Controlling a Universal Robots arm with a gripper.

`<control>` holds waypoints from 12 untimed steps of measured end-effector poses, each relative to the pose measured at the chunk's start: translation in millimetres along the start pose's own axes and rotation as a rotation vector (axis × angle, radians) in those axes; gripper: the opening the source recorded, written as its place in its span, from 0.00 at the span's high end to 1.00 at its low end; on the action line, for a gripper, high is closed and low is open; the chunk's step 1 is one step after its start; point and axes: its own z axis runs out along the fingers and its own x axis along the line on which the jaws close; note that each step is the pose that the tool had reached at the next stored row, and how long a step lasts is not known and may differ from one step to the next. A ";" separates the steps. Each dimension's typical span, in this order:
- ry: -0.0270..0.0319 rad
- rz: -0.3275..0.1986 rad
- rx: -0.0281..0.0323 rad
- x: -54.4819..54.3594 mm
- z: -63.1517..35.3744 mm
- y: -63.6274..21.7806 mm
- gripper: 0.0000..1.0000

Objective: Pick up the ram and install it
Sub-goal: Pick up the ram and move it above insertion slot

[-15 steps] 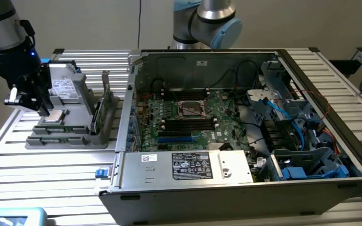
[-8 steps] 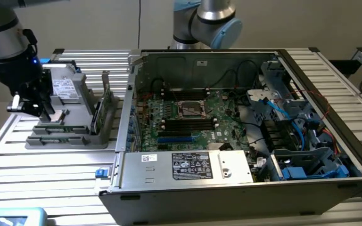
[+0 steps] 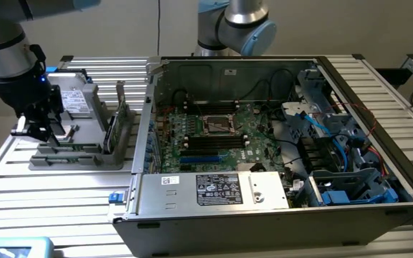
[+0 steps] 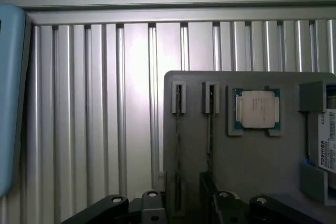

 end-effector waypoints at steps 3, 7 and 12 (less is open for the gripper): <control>0.0001 -0.001 -0.0001 0.1 5.5 -0.2 0.62; 0.0000 -0.001 0.0000 0.6 12.8 -0.7 0.62; 0.0009 -0.001 0.0000 2.5 21.5 -1.1 0.62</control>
